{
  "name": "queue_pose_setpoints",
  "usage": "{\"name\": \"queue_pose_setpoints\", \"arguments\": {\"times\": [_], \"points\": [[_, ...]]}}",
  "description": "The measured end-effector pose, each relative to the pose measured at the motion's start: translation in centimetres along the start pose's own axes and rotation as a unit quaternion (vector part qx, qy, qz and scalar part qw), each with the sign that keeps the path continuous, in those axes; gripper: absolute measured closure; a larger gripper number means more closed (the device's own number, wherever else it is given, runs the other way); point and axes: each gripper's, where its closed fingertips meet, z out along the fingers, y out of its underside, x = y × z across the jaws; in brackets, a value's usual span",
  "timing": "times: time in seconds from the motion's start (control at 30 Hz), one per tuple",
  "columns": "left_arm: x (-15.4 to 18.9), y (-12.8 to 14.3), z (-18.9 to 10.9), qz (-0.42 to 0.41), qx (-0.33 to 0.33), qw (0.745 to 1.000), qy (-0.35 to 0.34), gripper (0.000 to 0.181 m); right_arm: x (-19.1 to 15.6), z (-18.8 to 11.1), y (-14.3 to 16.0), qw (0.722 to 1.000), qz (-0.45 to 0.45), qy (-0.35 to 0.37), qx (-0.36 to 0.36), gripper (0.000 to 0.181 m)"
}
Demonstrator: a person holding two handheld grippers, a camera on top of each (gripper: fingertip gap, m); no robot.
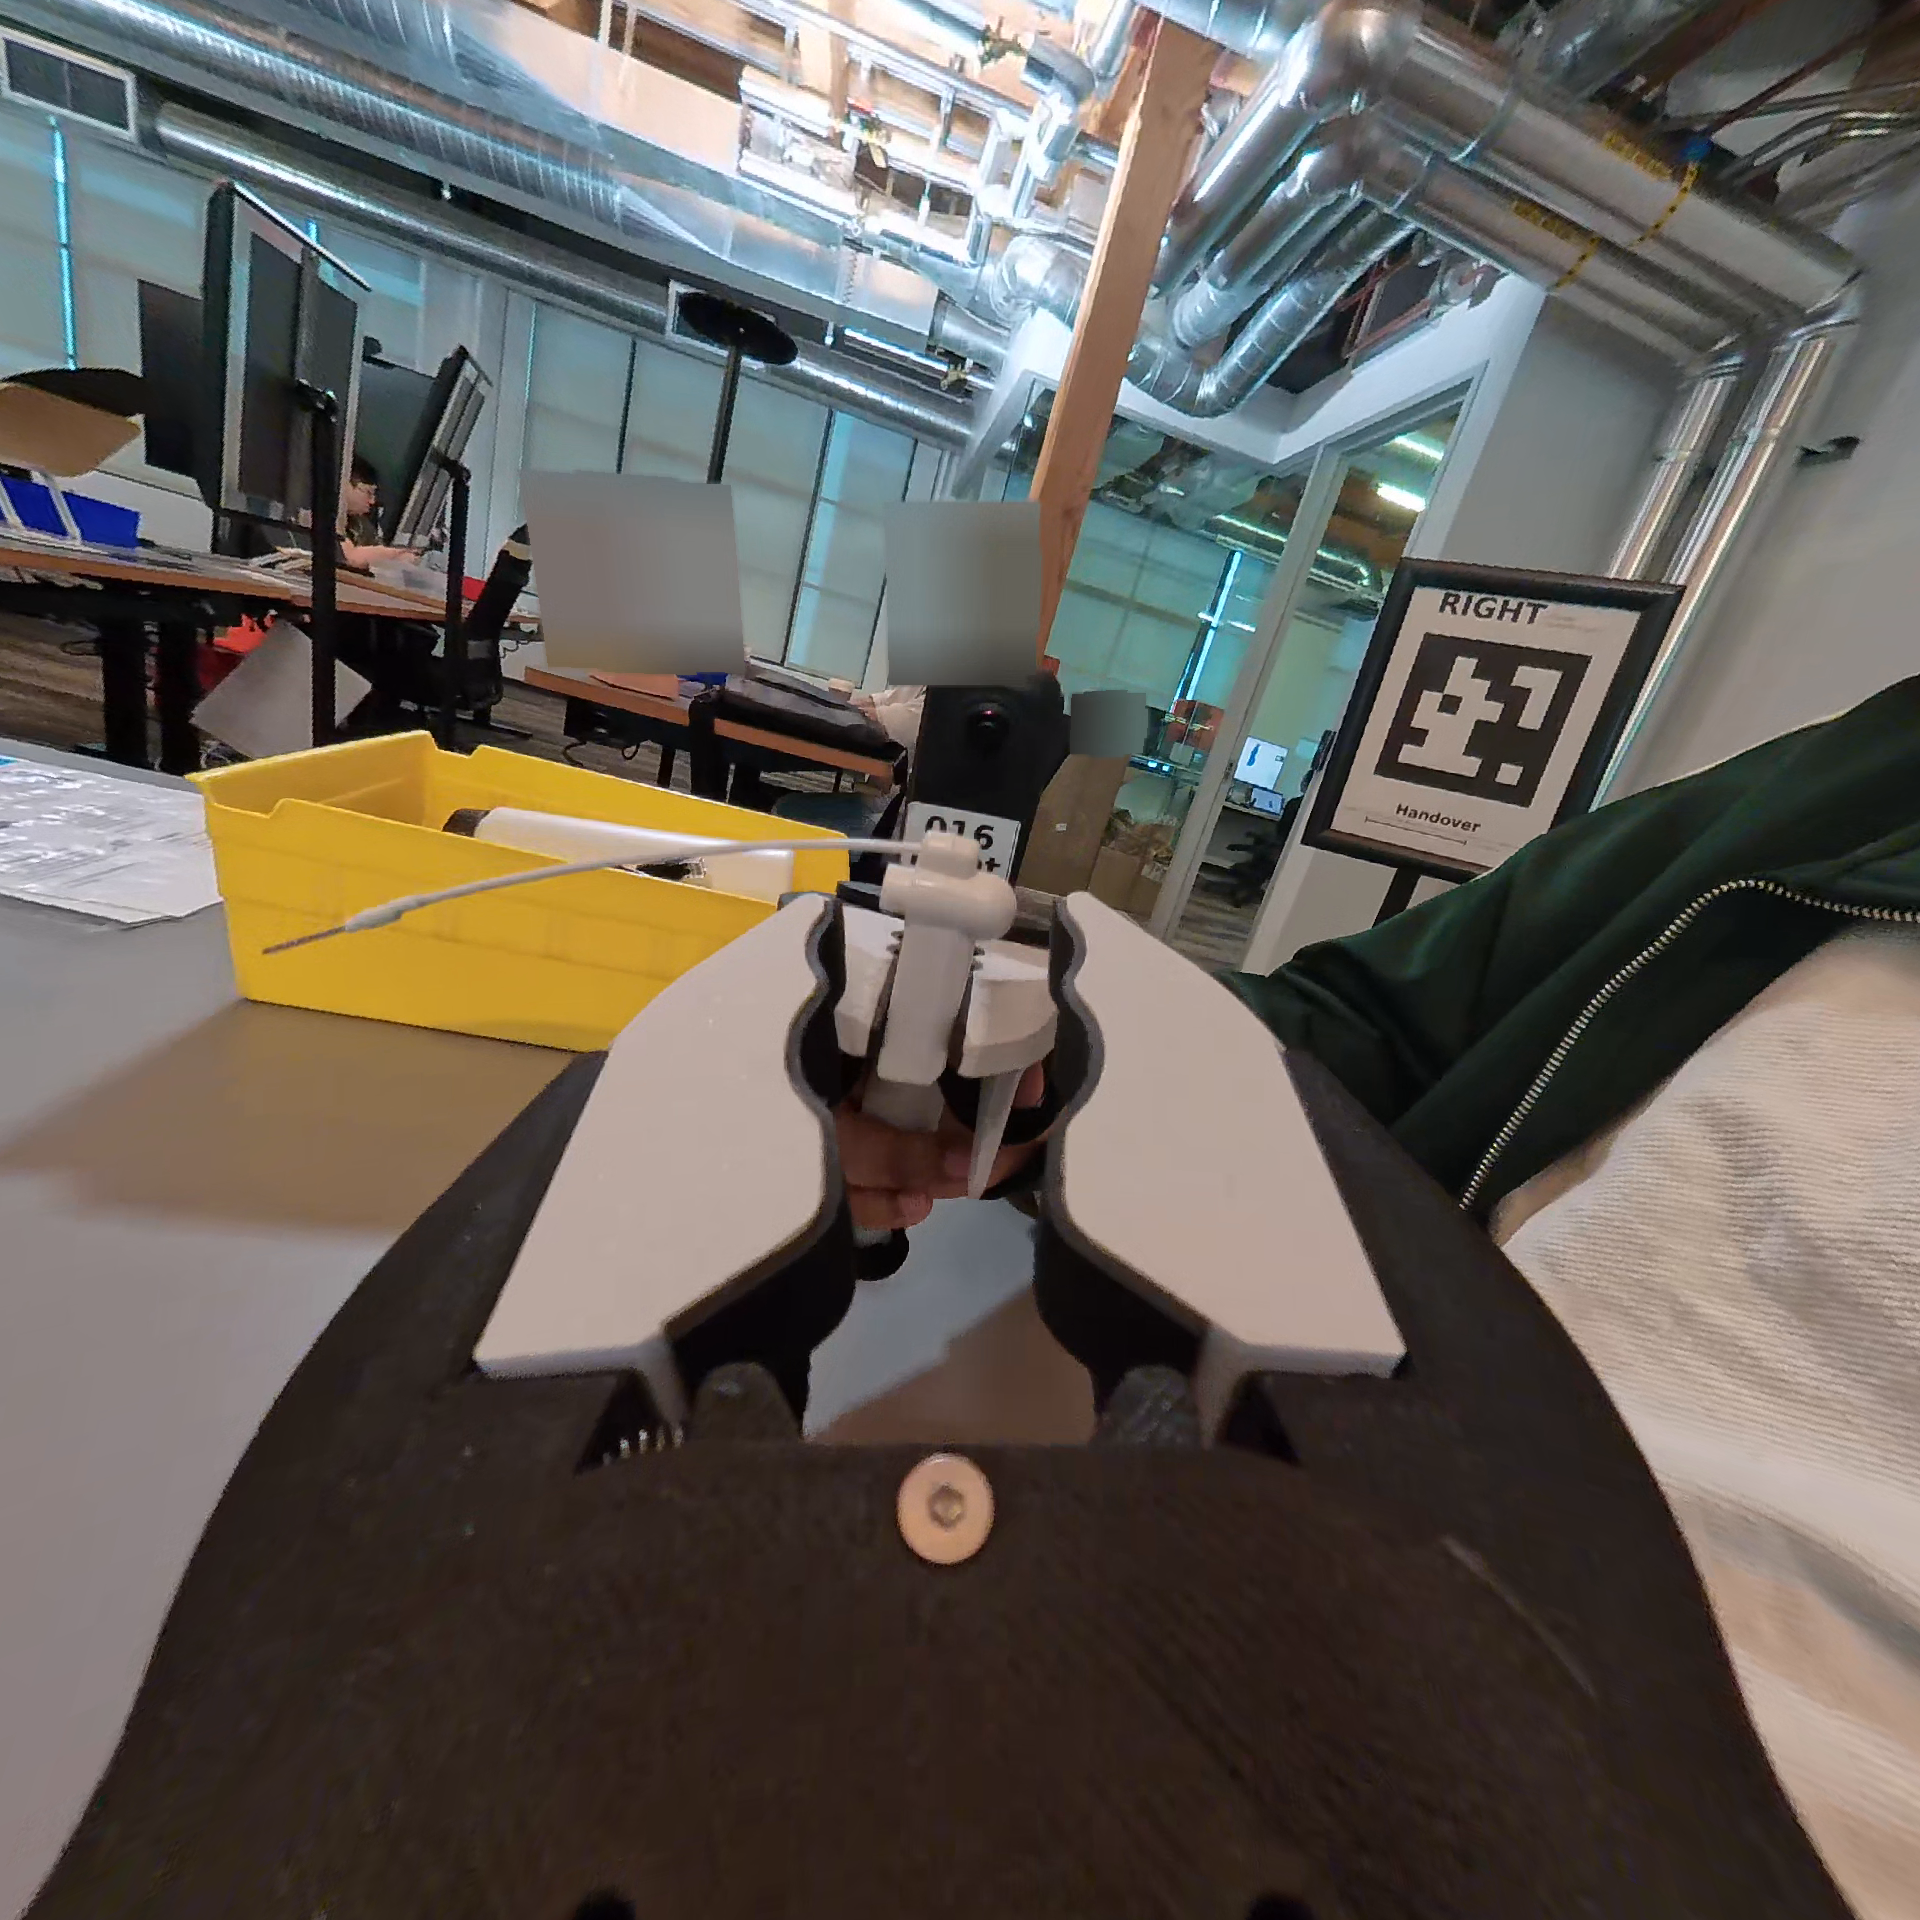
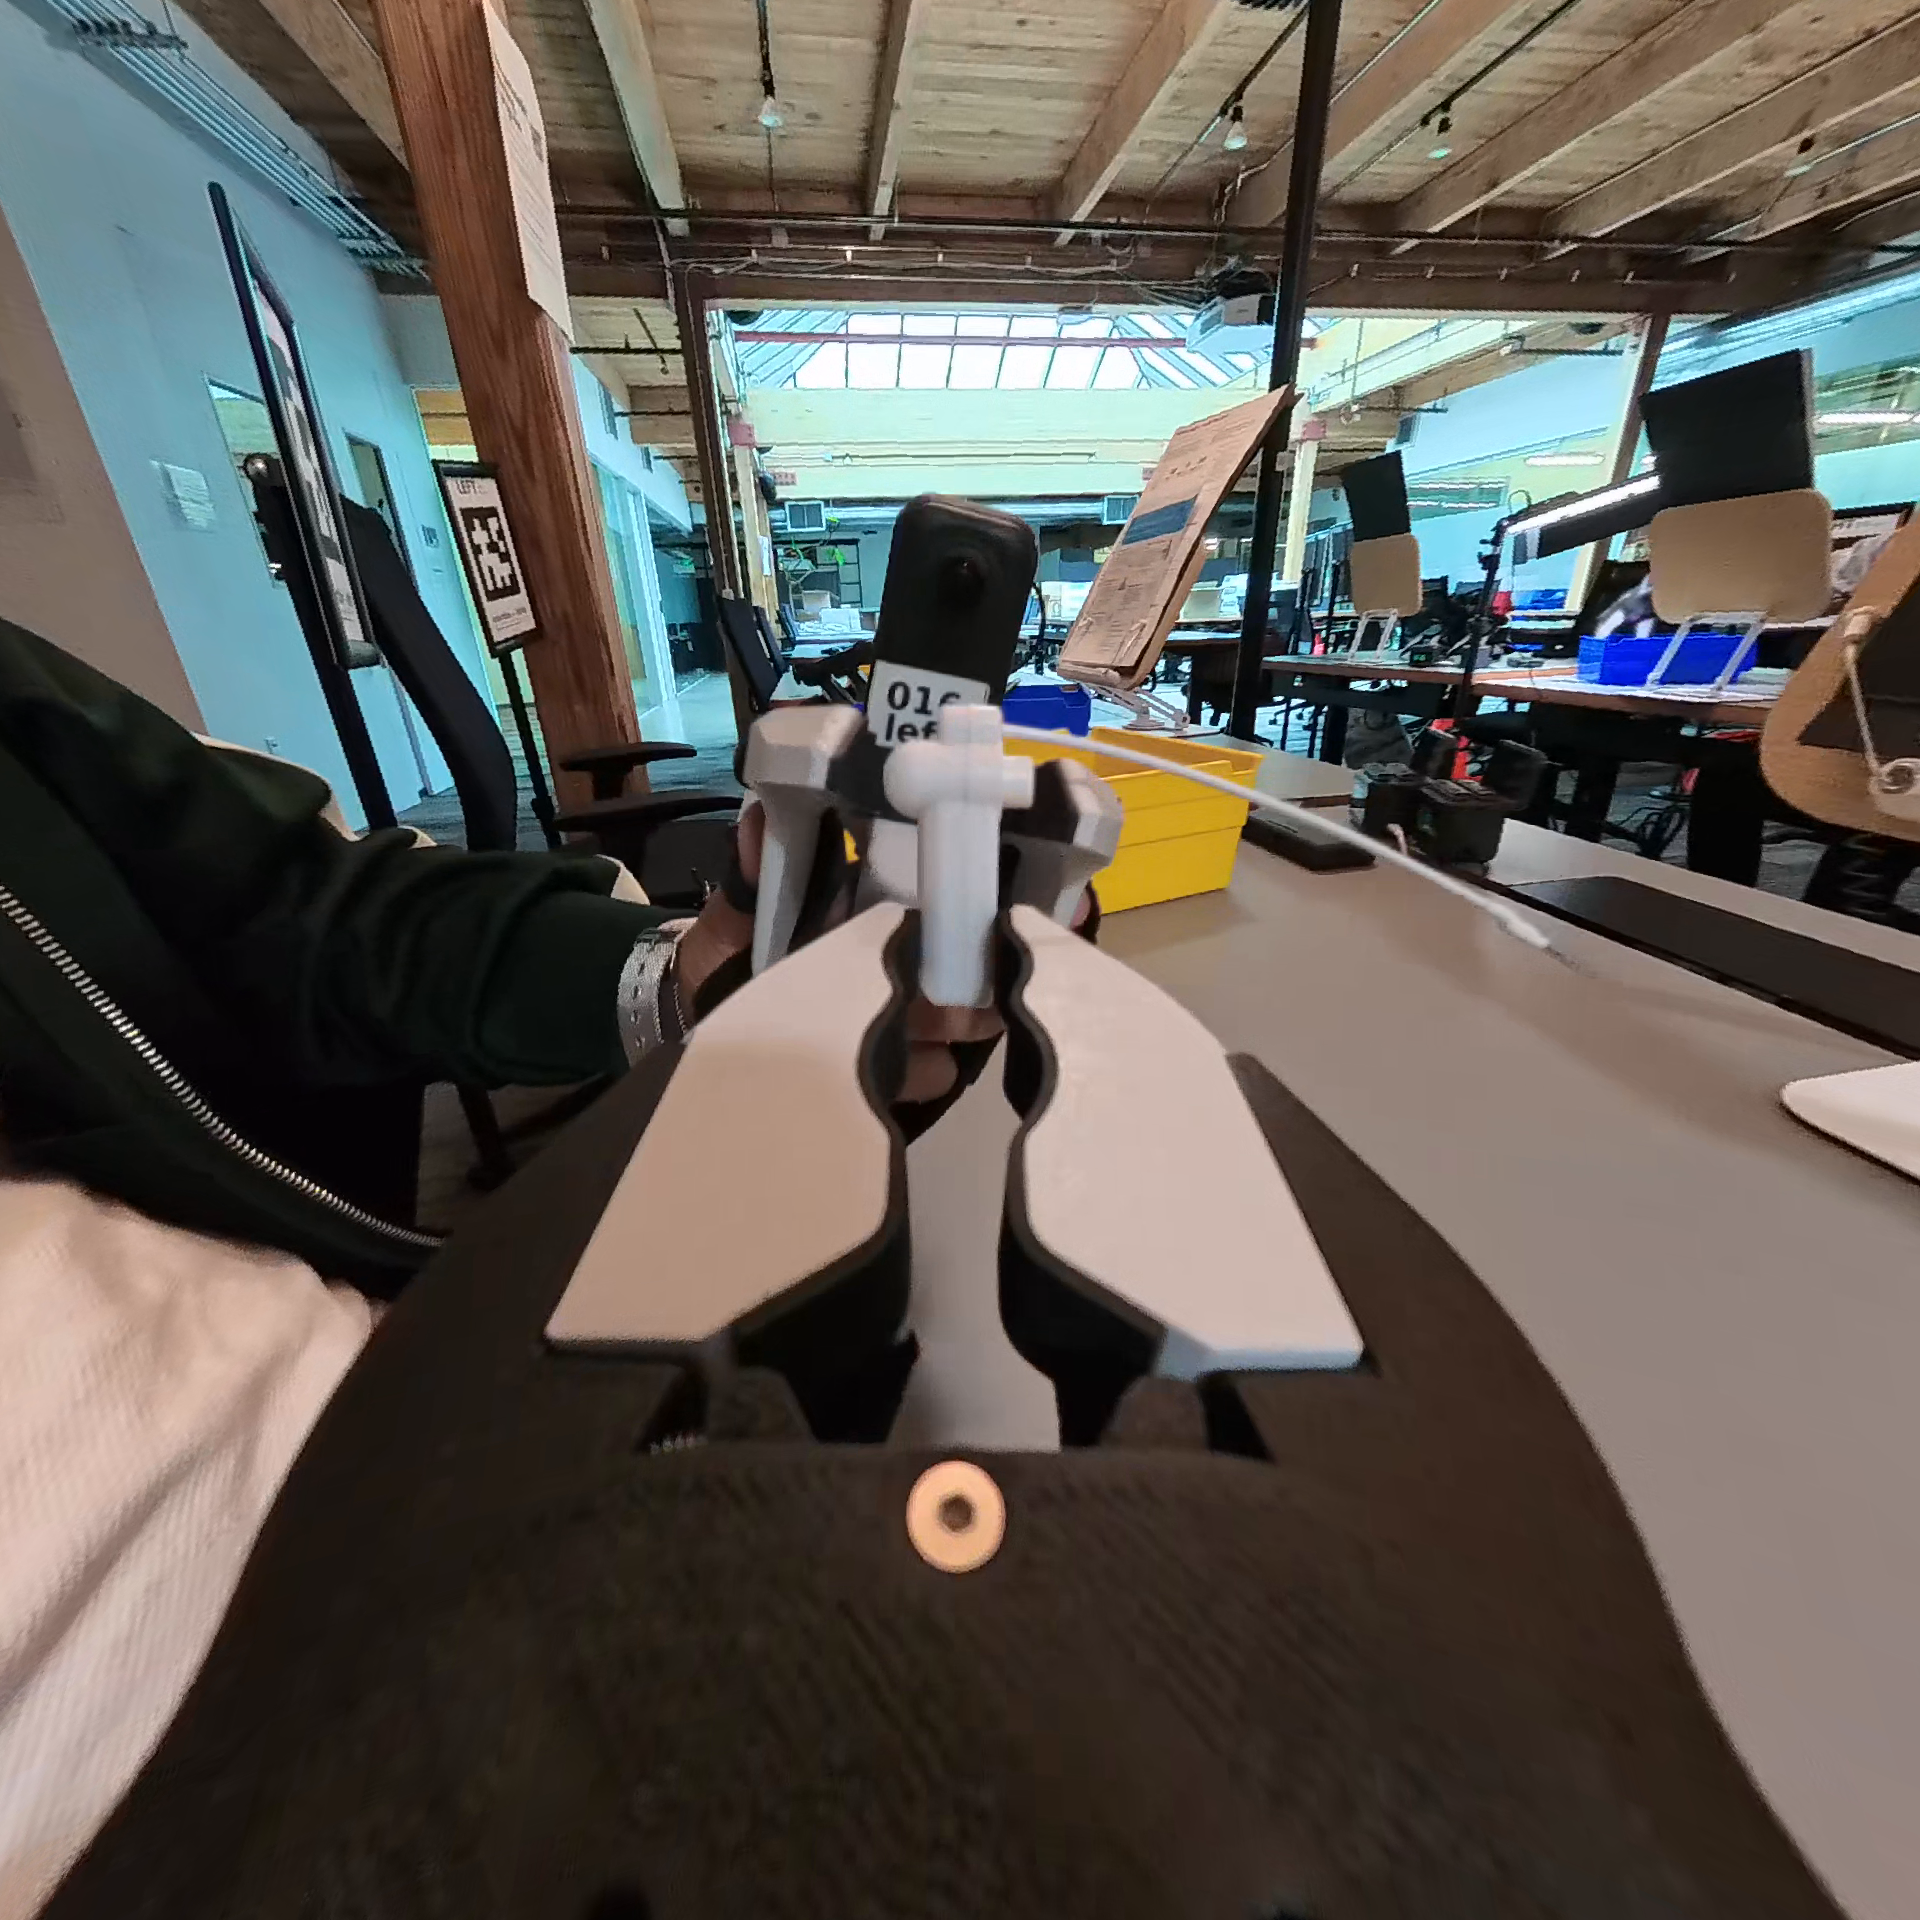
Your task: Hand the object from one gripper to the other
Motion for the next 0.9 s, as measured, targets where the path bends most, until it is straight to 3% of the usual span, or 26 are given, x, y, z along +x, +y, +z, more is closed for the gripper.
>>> {"name": "queue_pose_setpoints", "arguments": {"times": [0.23, 0.3, 0.57, 0.67, 0.73, 0.8, 0.9], "points": [[0.2, 0.4, 0.2, 0.004, -0.009, 1.0, 0.007, 0.145, -0.5, 0.2, 0.3, 1.0, 0.0, -0.014, -0.007, 0.168], [0.4, 0.4, 0.2, 0.013, -0.01, 1.0, 0.011, 0.156, -0.6, 0.2, 0.3, 1.0, 0.003, -0.016, -0.006, 0.168], [0.4, 0.6, 0.3, 0.03, -0.026, 0.999, 0.003, 0.156, -0.6, 0.0, 0.3, 1.0, 0.009, -0.022, 0.002, 0.167], [0.1, 0.0, -0.1, 0.022, -0.016, 1.0, -0.003, 0.156, 0.4, -0.2, 0.3, 1.0, 0.021, -0.003, 0.008, 0.128], [-0.3, -0.5, -0.6, -0.012, -0.009, 1.0, -0.006, 0.155, 1.7, -0.6, 0.1, 0.999, 0.043, 0.023, 0.018, 0.109], [-1.8, -0.4, -1.0, -0.102, -0.024, 0.994, -0.027, 0.155, 3.4, -1.5, -0.3, 0.997, 0.039, 0.066, 0.028, 0.116], [-2.3, -1.4, -1.7, -0.287, 0.0, 0.958, -0.001, 0.155, 5.9, -3.2, -0.1, 0.989, -0.032, 0.144, -0.008, 0.133]]}}
